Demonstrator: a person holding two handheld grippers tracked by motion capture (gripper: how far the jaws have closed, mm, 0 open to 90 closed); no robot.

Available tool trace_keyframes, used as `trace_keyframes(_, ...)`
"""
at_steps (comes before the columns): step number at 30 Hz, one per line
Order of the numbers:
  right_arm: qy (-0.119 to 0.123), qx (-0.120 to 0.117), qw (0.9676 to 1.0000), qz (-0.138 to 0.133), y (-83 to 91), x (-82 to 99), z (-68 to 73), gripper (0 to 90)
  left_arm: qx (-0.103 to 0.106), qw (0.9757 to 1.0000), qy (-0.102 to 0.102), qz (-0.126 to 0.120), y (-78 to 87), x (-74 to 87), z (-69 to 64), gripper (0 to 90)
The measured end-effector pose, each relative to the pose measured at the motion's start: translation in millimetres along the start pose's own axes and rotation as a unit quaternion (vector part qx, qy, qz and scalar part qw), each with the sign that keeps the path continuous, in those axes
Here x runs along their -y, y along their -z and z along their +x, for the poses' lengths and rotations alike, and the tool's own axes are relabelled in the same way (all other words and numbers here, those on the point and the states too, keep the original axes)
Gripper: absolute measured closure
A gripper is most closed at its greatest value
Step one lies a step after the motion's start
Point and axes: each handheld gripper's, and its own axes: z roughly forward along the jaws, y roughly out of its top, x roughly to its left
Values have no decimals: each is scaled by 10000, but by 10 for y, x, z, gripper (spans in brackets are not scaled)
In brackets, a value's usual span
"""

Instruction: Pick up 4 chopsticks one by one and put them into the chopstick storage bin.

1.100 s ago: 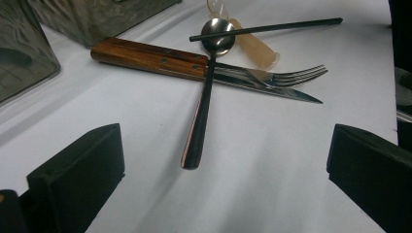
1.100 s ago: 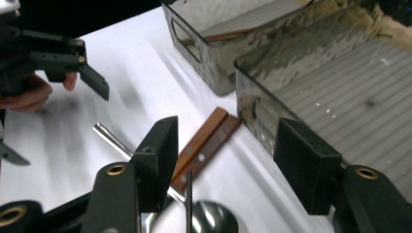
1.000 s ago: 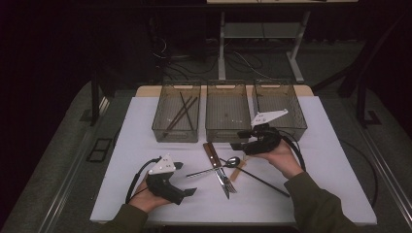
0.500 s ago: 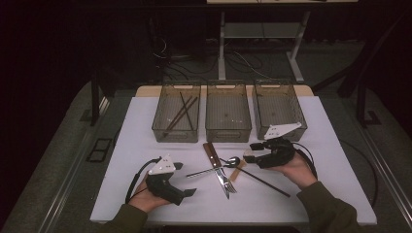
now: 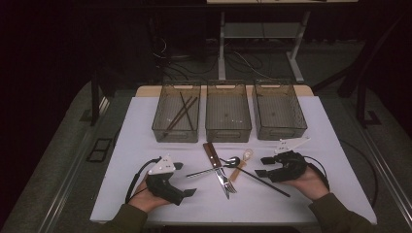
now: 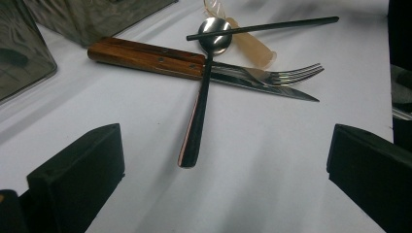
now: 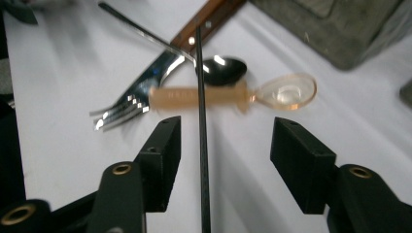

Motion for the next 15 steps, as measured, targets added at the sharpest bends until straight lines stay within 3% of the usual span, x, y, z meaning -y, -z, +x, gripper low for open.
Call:
trace_keyframes(9, 25, -42, 9994, 348, 41, 243, 41, 600, 2, 10000, 14, -10, -7, 0, 0, 0)
trace_keyframes(15, 156, -123, 9979, 618, -6, 287, 64, 674, 3, 10000, 25, -11, -12, 1, 3, 0)
